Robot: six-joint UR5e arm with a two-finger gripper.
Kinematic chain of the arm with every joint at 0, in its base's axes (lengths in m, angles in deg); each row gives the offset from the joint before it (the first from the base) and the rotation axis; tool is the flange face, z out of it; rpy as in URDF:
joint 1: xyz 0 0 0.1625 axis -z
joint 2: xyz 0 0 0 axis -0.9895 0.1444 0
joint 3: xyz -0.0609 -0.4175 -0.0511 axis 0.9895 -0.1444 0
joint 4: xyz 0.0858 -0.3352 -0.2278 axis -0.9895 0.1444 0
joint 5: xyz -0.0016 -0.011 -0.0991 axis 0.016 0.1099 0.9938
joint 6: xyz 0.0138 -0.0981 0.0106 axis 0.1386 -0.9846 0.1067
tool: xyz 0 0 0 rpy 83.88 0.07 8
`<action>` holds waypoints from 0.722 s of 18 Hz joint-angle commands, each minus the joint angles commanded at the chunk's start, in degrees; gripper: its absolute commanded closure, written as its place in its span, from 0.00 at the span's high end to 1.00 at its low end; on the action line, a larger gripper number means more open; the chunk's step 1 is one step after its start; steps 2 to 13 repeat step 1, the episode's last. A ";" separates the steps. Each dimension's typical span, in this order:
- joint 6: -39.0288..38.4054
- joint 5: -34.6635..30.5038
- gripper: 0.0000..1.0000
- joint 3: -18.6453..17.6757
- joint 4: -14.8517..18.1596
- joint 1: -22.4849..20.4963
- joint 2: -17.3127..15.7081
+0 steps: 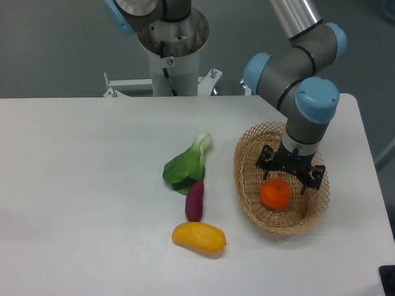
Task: Place the orange in the basket
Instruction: 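Open the gripper to release the orange and hold above the basket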
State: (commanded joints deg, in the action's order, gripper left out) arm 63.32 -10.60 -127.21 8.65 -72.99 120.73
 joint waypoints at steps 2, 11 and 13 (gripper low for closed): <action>-0.09 0.00 1.00 -0.09 0.00 0.00 0.00; -0.09 0.00 1.00 -0.09 0.00 0.00 0.00; -0.09 0.00 1.00 -0.09 0.00 0.00 0.00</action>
